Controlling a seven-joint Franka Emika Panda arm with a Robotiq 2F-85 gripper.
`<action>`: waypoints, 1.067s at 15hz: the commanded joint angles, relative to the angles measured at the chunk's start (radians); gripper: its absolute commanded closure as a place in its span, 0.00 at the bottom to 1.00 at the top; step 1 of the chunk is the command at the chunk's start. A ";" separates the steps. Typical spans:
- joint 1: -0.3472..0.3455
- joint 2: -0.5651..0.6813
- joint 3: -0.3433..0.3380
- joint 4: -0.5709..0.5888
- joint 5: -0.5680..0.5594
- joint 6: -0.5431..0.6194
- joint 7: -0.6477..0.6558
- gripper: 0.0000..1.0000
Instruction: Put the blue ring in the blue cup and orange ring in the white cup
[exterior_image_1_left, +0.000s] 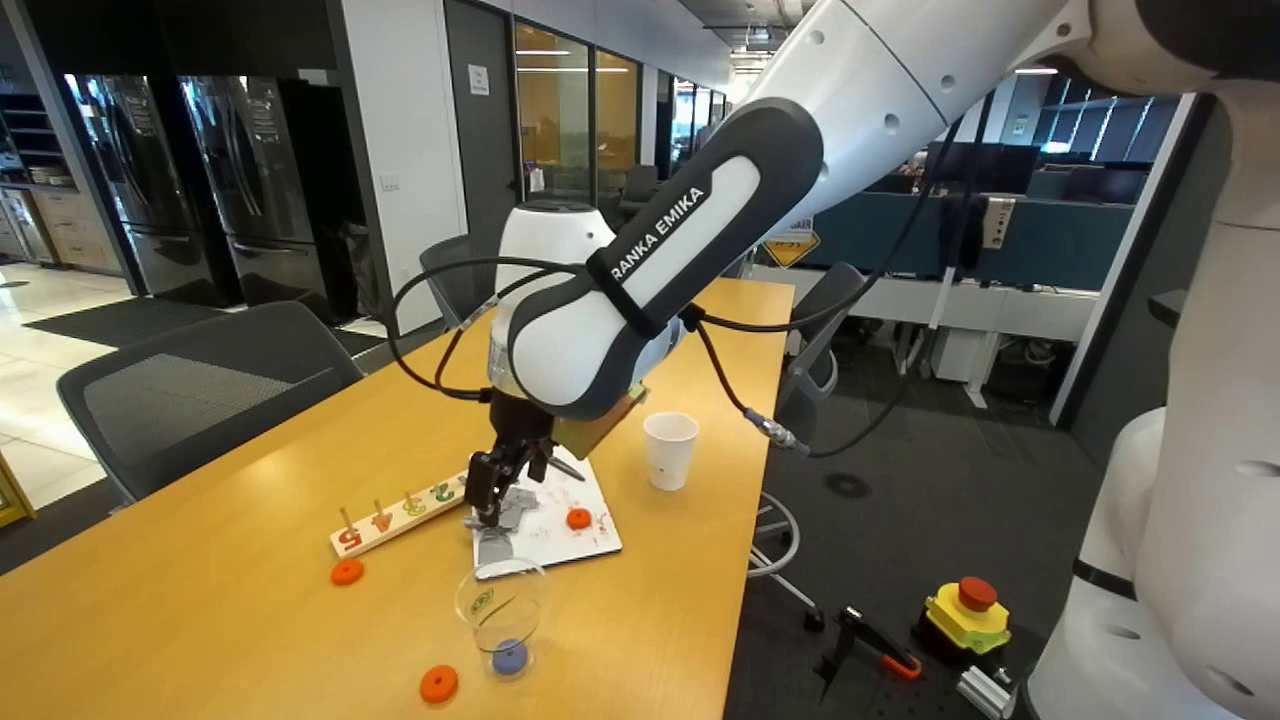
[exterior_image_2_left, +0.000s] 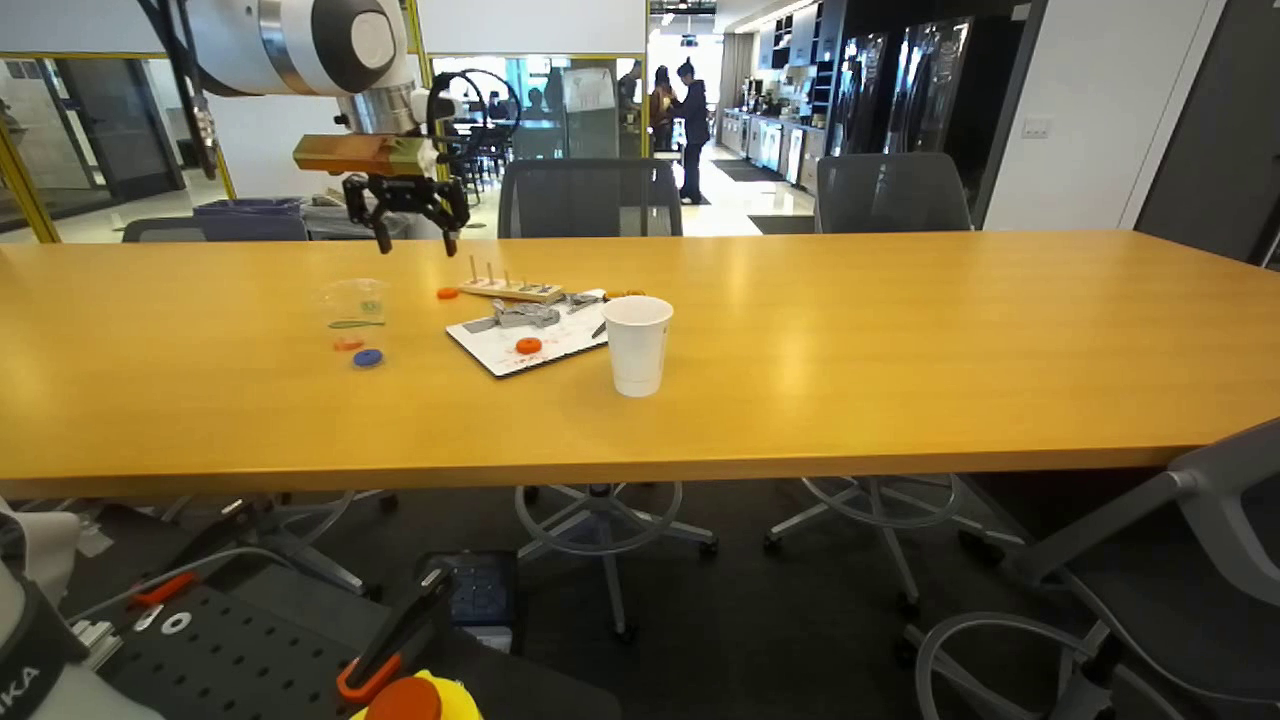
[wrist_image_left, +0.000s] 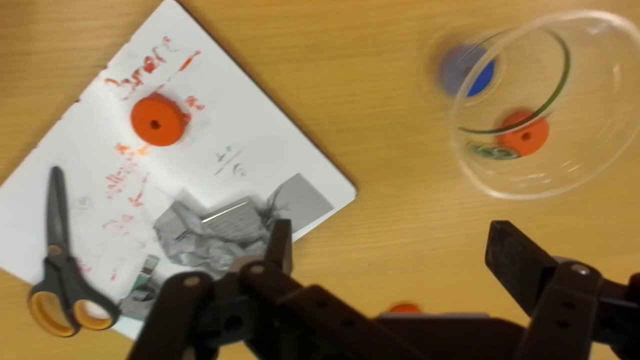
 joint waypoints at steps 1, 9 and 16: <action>-0.007 0.034 -0.075 0.020 -0.185 0.094 0.216 0.00; 0.015 0.227 -0.206 0.120 -0.405 0.061 0.441 0.00; -0.039 0.342 -0.170 0.223 -0.217 -0.016 0.311 0.00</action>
